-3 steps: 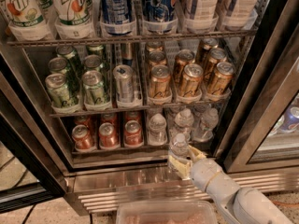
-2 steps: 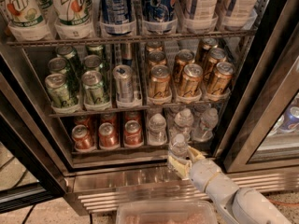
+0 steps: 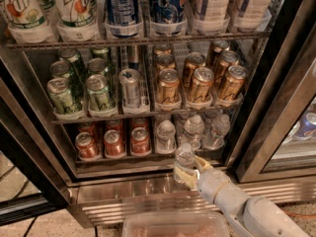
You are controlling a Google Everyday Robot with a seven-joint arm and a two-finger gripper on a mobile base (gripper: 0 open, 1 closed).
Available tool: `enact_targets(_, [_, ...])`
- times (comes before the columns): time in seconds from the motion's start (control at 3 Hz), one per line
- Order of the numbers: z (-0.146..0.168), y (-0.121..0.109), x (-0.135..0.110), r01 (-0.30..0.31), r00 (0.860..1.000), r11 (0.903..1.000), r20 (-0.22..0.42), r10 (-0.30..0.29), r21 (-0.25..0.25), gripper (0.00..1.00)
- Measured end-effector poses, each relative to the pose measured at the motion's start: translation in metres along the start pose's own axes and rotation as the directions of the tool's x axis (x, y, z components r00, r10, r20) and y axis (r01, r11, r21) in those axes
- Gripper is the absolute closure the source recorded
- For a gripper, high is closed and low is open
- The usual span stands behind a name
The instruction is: Pick water bottle from bottom shelf of fridge
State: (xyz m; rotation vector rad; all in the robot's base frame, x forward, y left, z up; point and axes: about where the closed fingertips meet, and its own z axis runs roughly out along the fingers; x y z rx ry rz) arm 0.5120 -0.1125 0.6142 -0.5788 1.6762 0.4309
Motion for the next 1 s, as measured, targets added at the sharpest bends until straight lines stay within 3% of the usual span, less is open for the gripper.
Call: enact_targets(1.0, [0.0021, 0.001, 0.009, 0.002, 1.0, 1.0, 0.0, -0.002, -0.004, 1.0])
